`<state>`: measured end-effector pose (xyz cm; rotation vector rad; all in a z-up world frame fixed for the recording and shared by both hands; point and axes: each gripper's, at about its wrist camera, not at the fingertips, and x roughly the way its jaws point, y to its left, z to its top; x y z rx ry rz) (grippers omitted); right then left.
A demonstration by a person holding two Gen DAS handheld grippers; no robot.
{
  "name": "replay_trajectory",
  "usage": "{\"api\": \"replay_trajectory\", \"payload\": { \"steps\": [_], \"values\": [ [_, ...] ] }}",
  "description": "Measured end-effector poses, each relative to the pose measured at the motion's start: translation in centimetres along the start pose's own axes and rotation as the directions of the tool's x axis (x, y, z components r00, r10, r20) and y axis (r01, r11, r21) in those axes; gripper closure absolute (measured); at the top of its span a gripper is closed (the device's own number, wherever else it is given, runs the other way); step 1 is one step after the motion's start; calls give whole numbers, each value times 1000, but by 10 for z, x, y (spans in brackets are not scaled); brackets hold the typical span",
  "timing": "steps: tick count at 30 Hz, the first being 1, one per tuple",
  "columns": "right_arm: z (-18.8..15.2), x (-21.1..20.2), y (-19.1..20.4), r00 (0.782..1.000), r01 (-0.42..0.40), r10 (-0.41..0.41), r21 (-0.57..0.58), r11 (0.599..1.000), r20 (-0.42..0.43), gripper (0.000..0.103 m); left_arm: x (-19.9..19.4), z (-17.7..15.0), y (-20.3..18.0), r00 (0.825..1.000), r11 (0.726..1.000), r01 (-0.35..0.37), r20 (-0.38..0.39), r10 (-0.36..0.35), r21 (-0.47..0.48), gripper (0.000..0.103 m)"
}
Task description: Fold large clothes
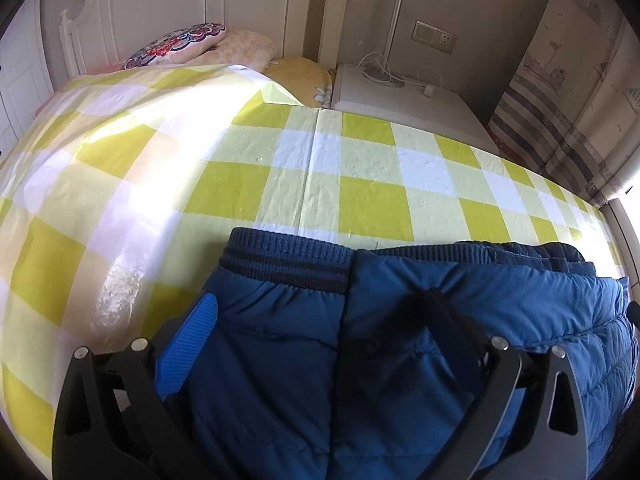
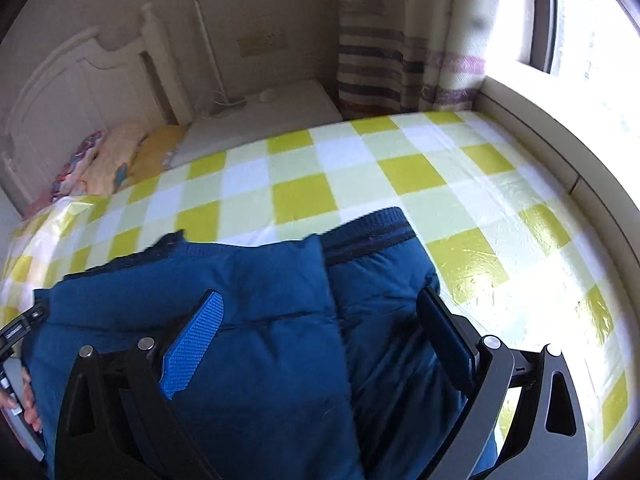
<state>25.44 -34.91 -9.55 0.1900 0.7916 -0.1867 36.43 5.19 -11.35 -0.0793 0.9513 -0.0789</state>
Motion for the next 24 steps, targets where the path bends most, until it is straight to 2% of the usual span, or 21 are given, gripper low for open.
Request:
{"api": "replay_trajectory", "payload": {
  "steps": [3, 5, 7, 8, 10, 12, 15, 16, 18, 19, 21, 22, 24],
  "values": [
    [-13, -30, 47, 996, -70, 78, -182, 981, 35, 6, 0, 0, -1, 1000, 1000, -2, -2, 2, 3, 2],
    [-35, -29, 95, 995, -96, 96, -388, 917, -21, 5, 0, 0, -1, 1000, 1000, -1, -1, 1, 1, 2],
    [-57, -13, 126, 999, -44, 23, -514, 856, -47, 5, 0, -1, -1, 1000, 1000, -2, 0, 2, 2, 2],
    [-63, -8, 133, 999, -5, -15, -538, 843, -33, 5, 0, -1, -1, 1000, 1000, -1, 0, 1, 1, 2],
    [-60, -5, 128, 998, -37, 2, -510, 859, -70, 5, 0, -1, -2, 1000, 1000, 1, 0, -1, -2, 2],
    [-51, -7, 110, 992, -91, 41, -440, 893, -120, 5, 0, -1, -2, 1000, 1000, -2, -1, 2, 4, 2],
    [-29, -22, 67, 999, 14, -25, -326, 945, -27, 5, 0, -1, -2, 1000, 1000, 4, -2, -4, 1, 2],
    [-22, -22, 50, 999, 32, -40, -274, 961, -20, 5, 0, -1, -3, 1000, 1000, 5, -1, -5, 1, 2],
    [-14, -7, 9, 994, 85, -94, -172, 981, -49, 5, 0, -1, -3, 1000, 1000, 7, -2, -7, 0, 2],
    [-16, 9, -7, 990, 90, -103, -139, 986, -91, 5, 0, -1, -2, 1000, 1000, 10, -1, -10, -3, 2],
    [-20, 32, -36, 981, -81, 85, 28, 996, -176, 4, 0, -2, -1, 1000, 1000, 8, 0, -8, -2, 2],
    [-19, 30, -41, 982, -97, 102, 41, 994, -162, 5, 0, -1, 0, 1000, 1000, 7, 1, -7, -2, 2],
    [-20, 30, -31, 986, -56, 55, -4, 998, -159, 5, 0, -2, -1, 1000, 1000, -1, 1, 1, 4, 2]
  ]
}}
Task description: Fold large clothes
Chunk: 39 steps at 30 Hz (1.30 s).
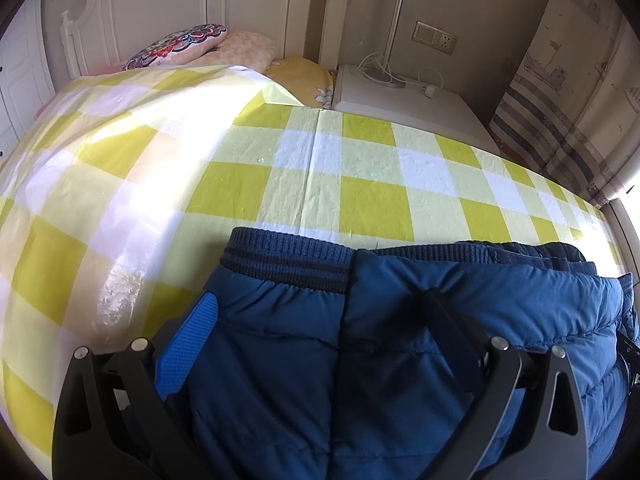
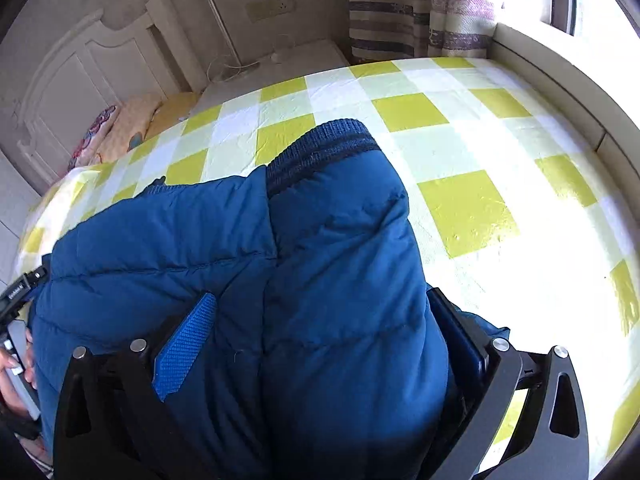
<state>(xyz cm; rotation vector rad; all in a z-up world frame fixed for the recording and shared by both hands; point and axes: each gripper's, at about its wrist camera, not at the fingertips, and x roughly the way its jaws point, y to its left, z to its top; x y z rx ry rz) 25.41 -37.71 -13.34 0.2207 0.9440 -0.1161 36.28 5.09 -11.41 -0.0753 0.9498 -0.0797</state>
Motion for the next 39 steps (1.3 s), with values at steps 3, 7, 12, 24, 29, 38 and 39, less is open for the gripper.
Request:
{"api": "replay_trajectory", "payload": {
  "steps": [3, 7, 12, 24, 29, 38, 39],
  "values": [
    [-2, -3, 7, 999, 39, -39, -29, 999, 20, 5, -1, 0, -2, 1000, 1000, -15, 5, 15, 7, 2],
    [-2, -2, 1, 999, 35, -34, -25, 999, 26, 5, -31, -4, -16, 979, 985, -171, 113, 167, 23, 5],
    [-4, -5, 4, 999, 45, -44, -32, 998, 31, 5, -91, -36, -83, 980, 973, 54, 177, -96, 226, 3],
    [-4, -4, 2, 999, 30, -29, -20, 999, 34, 5, -76, -68, -79, 987, 963, 74, 117, -107, 261, 2],
    [-4, -3, 1, 999, 21, -21, -13, 1000, 31, 5, -49, -54, 11, 997, 997, 77, 31, -77, 13, 3],
    [-21, -65, 52, 979, 70, -43, -133, 989, 199, 5, -51, -57, 0, 999, 999, 1, 54, -4, 53, 3],
    [-27, -75, 71, 976, 57, -12, -200, 978, 216, 5, -50, -56, 4, 999, 999, 12, 52, -14, 44, 3]
  ]
}}
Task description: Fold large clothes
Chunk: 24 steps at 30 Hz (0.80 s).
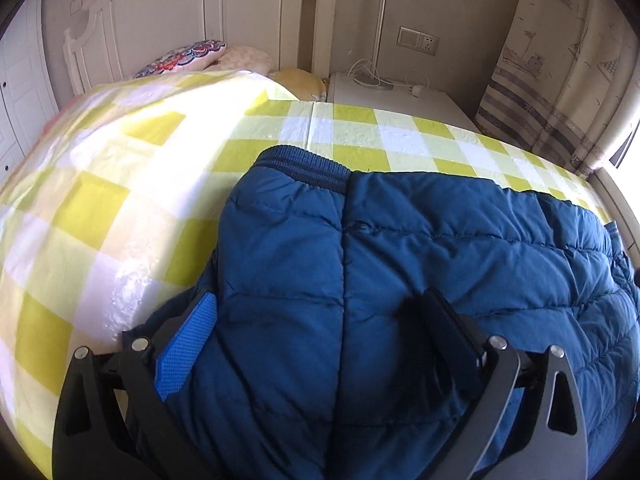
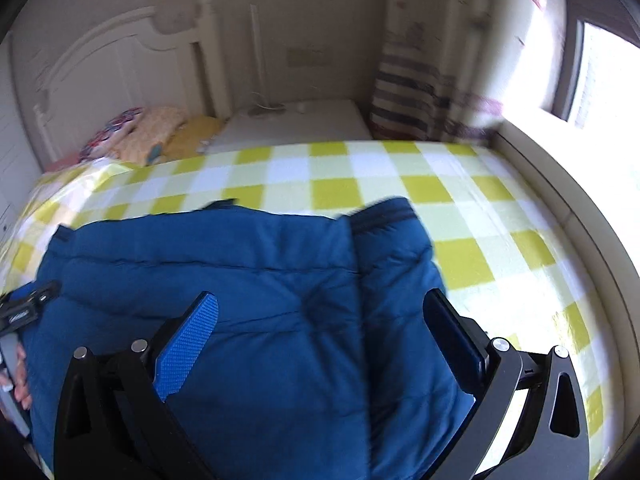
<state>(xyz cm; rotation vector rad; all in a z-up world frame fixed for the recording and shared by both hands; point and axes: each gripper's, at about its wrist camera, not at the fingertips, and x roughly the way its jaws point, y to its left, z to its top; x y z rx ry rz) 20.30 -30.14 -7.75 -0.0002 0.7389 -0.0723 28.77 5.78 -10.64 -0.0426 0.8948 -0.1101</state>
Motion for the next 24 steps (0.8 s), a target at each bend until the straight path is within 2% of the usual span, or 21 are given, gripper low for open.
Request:
{"api": "replay_trajectory", "payload": {
  "steps": [2, 4, 5, 6, 7, 8, 11, 18, 19, 21, 22, 24],
  "values": [
    [-4, -11, 43, 998, -70, 70, -141, 987, -5, 5, -1, -2, 3, 1000, 1000, 11, 1, -11, -11, 3],
    [-15, -9, 82, 985, -170, 161, -249, 953, -59, 5, 0, -1, 4, 1000, 1000, 10, 3, -10, -9, 3],
    [-26, 1, 103, 982, -181, 156, -306, 935, -104, 5, -1, -2, 4, 1000, 1000, 9, 4, -9, -8, 3],
    [-35, 8, 116, 989, -135, 104, -356, 925, -107, 5, 1, -1, 4, 1000, 1000, 11, 5, -11, -9, 3],
    [-39, 9, 123, 995, -96, 74, -387, 917, -71, 5, 1, -1, 5, 1000, 1000, 16, 5, -16, -14, 3],
    [-40, 9, 123, 994, -97, 74, -387, 917, -75, 5, 2, 0, 6, 1000, 1000, 24, 5, -24, -19, 3],
    [-30, 12, 99, 982, -172, 139, -288, 942, -130, 5, 2, 0, 7, 1000, 999, 30, 0, -30, -22, 3],
    [-33, -8, 11, 998, -20, 15, -86, 996, -56, 5, 3, 1, 8, 999, 999, 38, 1, -38, -28, 3],
    [-37, -7, -4, 998, -19, 16, -45, 999, -67, 5, 3, 1, 8, 999, 999, 39, 2, -39, -29, 3],
    [-44, -2, -31, 994, -81, 85, 60, 995, -71, 5, 2, 0, 8, 999, 999, 40, 4, -40, -30, 3],
    [-45, -1, -34, 992, -98, 104, 81, 992, -69, 5, 1, 1, 8, 999, 999, 38, 5, -38, -31, 3],
    [-45, 0, -28, 995, -67, 71, 54, 996, -73, 5, -2, 1, 6, 1000, 1000, 12, 13, -12, -28, 3]
  ]
}}
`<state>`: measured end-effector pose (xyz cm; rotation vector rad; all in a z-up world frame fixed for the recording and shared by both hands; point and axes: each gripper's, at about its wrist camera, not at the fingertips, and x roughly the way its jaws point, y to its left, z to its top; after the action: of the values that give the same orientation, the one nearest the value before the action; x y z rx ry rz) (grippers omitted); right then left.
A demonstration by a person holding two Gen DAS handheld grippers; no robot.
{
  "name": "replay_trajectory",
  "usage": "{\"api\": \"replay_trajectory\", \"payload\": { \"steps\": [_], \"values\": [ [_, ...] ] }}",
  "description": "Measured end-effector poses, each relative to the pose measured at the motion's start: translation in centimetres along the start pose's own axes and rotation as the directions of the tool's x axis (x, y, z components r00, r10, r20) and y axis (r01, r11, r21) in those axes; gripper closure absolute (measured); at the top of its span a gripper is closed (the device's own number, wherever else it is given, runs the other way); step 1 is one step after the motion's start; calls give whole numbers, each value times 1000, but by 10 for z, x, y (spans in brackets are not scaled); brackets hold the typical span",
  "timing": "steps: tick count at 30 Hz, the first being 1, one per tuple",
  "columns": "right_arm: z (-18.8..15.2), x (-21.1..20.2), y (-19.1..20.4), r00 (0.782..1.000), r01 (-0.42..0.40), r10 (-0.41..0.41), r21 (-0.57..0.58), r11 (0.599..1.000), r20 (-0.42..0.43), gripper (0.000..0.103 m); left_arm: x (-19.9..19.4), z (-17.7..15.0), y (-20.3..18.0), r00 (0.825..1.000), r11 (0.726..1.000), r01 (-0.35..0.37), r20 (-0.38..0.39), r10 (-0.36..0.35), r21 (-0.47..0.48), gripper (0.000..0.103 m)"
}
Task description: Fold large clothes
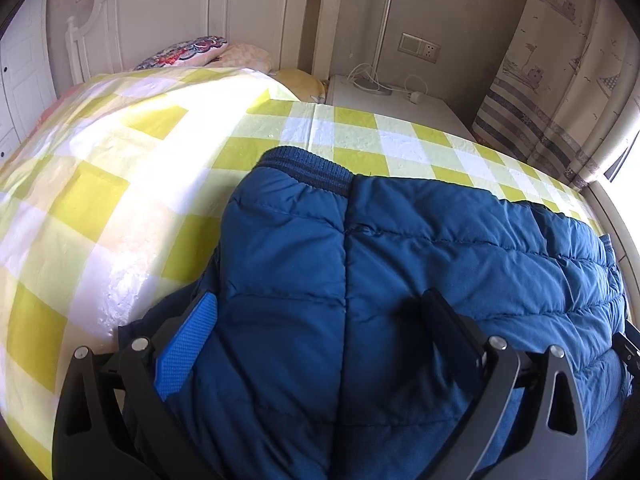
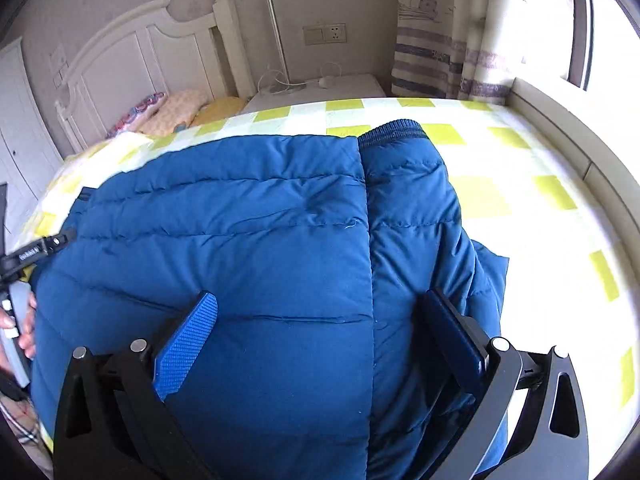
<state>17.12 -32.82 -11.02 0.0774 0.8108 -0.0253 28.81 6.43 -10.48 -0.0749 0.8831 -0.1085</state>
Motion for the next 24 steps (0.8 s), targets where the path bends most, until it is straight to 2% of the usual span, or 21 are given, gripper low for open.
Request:
{"api": "replay_trajectory", "payload": {
  "steps": [2, 3, 5, 7, 9, 10, 11, 12, 13, 15, 17, 19, 21, 24],
  "values": [
    [-1, 0, 9, 999, 51, -50, -40, 998, 10, 5, -17, -1, -6, 997, 998, -58, 51, 58, 7, 3],
    [-2, 2, 12, 998, 59, -58, -45, 997, 12, 5, -34, -5, -12, 993, 998, -55, 107, 53, 22, 3],
    [-3, 2, 11, 999, 49, -49, -37, 998, 10, 5, -62, -15, -33, 983, 996, 13, 182, -29, 88, 3],
    [-3, 3, 11, 999, 43, -43, -32, 999, 5, 5, -79, -27, -62, 973, 981, 33, 219, -75, 190, 3],
    [-2, 5, 10, 999, 45, -45, -34, 998, 5, 5, -82, -42, -93, 970, 952, 38, 218, -108, 303, 3],
    [-2, 5, 10, 999, 45, -45, -33, 998, 5, 5, -72, -53, -111, 978, 928, 23, 185, -98, 371, 2],
    [-2, 5, 9, 999, 43, -43, -31, 999, 6, 5, -53, -65, -129, 989, 896, -26, 144, -43, 444, 2],
    [-2, 5, 9, 999, 36, -36, -29, 999, 7, 5, -47, -71, -137, 987, 885, -50, 156, -26, 462, 2],
    [-2, 5, 9, 999, 35, -35, -29, 999, 7, 5, -47, -71, -135, 986, 893, -48, 167, -31, 448, 2],
    [-1, 6, 9, 999, 36, -36, -30, 999, 6, 5, -41, -65, -126, 991, 913, 29, 104, -78, 407, 2],
    [0, 4, 10, 999, 41, -41, -32, 999, 1, 5, -36, -60, -115, 990, 928, 98, 60, -128, 360, 2],
    [-1, -2, 14, 997, 71, -70, -36, 997, 11, 5, -35, -61, -113, 989, 930, 110, 55, -137, 351, 2],
    [-5, -18, 27, 993, 104, -100, -57, 993, 64, 5, -33, -62, -113, 990, 929, 102, 58, -131, 355, 2],
    [-16, -42, 58, 992, 22, -5, -133, 991, 127, 5, -33, -62, -112, 990, 930, 105, 57, -133, 353, 2]
  ]
}}
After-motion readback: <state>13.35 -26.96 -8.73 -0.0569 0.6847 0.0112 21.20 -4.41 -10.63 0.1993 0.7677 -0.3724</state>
